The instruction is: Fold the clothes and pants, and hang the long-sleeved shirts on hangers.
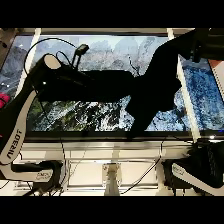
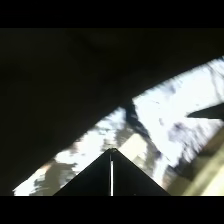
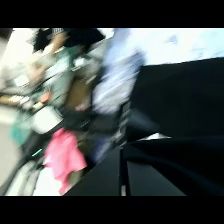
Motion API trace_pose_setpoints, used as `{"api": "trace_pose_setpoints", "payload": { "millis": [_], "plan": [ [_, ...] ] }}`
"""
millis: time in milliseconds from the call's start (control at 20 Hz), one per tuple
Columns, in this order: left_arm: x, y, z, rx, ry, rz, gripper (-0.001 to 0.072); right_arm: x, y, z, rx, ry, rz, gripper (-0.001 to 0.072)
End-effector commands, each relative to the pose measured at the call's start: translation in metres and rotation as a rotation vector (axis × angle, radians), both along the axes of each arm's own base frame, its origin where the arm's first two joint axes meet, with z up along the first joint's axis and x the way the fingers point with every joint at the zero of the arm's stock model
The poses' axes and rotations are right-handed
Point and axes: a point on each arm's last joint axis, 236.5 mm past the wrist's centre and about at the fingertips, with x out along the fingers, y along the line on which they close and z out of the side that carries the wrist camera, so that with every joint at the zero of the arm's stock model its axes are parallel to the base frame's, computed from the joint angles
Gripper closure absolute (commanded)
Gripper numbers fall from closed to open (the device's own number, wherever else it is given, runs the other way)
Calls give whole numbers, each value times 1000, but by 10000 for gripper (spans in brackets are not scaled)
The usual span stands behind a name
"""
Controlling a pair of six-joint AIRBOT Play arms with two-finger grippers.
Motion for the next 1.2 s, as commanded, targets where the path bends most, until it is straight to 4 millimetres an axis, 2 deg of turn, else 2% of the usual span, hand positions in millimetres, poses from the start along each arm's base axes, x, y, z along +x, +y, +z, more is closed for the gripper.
{"api": "trace_pose_setpoints", "payload": {
  "millis": [0, 100, 150, 200, 250, 300, 350, 400, 500, 550, 600, 650, 750, 800, 900, 1000, 1050, 1100, 1150],
  "plan": [
    [-34, -31, -6, -36, 27, -190, 704, 41, -28, -56, -118, 86, -89, 693],
    [-34, -41, -9, -77, 54, -185, 703, 58, -52, -105, -238, 171, -127, 670],
    [-33, -45, -9, -104, 68, -177, 703, 61, -68, -130, -321, 215, -146, 569],
    [-33, -47, -10, -117, 80, -173, 703, 61, -89, -156, -419, 268, -163, 378],
    [-34, -48, -12, -125, 95, -169, 703, 59, -109, -176, -514, 317, -182, 264],
    [-38, -51, -15, -133, 120, -168, 703, 57, -131, -193, -610, 355, -205, 256],
    [-43, -55, -17, -146, 142, -174, 703, 57, -146, -201, -671, 370, -224, 257],
    [-48, -57, -20, -154, 161, -175, 704, 59, -156, -205, -712, 372, -242, 258],
    [-59, -55, -37, -143, 210, -172, 705, 62, -161, -206, -730, 361, -255, 272],
    [-67, -53, -48, -142, 255, -158, 705, 63, -162, -205, -731, 357, -258, 370],
    [-75, -54, -58, -162, 316, -125, 705, 64, -163, -205, -736, 357, -260, 611],
    [-84, -60, -64, -219, 384, -85, 705, 65, -165, -206, -728, 357, -267, 693],
    [-93, -74, -70, -356, 478, 2, 705, 65, -166, -211, -648, 387, -266, 695],
    [-95, -78, -72, -410, 519, 50, 705, 66, -160, -211, -557, 391, -234, 696],
    [-107, -83, -82, -454, 599, 109, 705, 70, -144, -192, -309, 351, -166, 695],
    [-126, -88, -94, -427, 647, 109, 704, 80, -154, -168, -139, 308, -212, 691],
    [-132, -93, -97, -416, 658, 107, 703, 82, -165, -163, -118, 295, -242, 648],
    [-134, -98, -99, -406, 661, 116, 701, 81, -175, -162, -110, 295, -263, 473],
    [-132, -100, -103, -397, 648, 130, 665, 80, -182, -163, -110, 298, -276, 287]
  ]
}}
